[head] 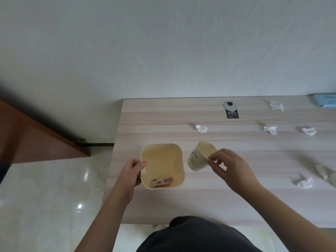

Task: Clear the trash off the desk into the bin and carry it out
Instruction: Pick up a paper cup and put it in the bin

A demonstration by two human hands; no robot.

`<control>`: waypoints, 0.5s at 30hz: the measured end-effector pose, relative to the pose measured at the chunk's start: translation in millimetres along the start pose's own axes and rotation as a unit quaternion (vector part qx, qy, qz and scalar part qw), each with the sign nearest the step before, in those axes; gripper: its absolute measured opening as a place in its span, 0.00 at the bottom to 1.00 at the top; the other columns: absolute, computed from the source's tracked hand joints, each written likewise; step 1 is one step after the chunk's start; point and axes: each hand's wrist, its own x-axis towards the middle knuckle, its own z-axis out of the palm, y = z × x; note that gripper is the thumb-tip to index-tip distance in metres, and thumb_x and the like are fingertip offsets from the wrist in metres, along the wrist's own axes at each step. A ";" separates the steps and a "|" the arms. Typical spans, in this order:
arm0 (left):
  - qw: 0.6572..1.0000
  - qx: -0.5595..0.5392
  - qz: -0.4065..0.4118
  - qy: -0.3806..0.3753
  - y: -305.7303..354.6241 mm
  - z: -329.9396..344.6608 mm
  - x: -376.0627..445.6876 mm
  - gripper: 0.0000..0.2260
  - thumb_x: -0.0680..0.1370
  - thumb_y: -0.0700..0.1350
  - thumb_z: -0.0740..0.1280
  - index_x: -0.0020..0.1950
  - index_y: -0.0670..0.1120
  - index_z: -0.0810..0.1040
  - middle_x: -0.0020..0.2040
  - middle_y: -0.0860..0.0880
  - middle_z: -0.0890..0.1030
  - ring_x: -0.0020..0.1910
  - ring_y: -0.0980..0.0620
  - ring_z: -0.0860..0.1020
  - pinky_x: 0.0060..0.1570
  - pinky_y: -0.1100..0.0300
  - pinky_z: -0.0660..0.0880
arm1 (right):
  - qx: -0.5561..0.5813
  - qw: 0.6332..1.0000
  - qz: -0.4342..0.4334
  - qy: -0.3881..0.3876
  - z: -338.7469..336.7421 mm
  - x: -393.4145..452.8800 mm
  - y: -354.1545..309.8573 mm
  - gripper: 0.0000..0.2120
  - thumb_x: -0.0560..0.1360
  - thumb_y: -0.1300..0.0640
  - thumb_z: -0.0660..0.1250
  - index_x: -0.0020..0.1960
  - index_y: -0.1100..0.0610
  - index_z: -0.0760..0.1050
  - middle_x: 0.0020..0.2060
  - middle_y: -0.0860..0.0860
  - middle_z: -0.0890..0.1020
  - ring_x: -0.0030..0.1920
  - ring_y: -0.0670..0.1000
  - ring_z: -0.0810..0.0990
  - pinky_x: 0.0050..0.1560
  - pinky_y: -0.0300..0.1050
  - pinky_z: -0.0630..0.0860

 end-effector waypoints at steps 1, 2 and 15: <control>1.000 0.002 0.003 -0.008 1.0 0.9 1.2 0.10 0.74 0.48 0.69 0.46 0.44 0.73 0.37 0.45 0.72 0.40 0.45 0.70 0.38 0.53 0.69 | 0.012 0.999 -0.005 0.032 -7.0 0.8 -11.4 0.04 0.72 0.59 0.72 0.43 0.53 0.77 0.37 0.41 0.75 0.35 0.43 0.73 0.35 0.35 0.70; 1.000 0.004 0.007 -0.018 2.2 0.9 2.1 0.11 0.72 0.50 0.71 0.45 0.45 0.73 0.37 0.44 0.72 0.40 0.45 0.69 0.38 0.53 0.68 | 0.027 0.998 -0.012 0.055 -12.9 2.3 -24.0 0.04 0.72 0.59 0.72 0.42 0.53 0.77 0.36 0.41 0.75 0.34 0.43 0.73 0.35 0.35 0.70; 0.990 0.052 0.051 -0.120 18.8 -3.4 -6.9 0.22 0.66 0.57 0.74 0.46 0.42 0.74 0.40 0.43 0.75 0.37 0.45 0.70 0.41 0.49 0.68 | -0.173 0.967 -0.120 -0.145 43.5 7.2 -95.2 0.11 0.63 0.58 0.74 0.33 0.56 0.70 0.27 0.50 0.73 0.20 0.52 0.68 0.19 0.40 0.57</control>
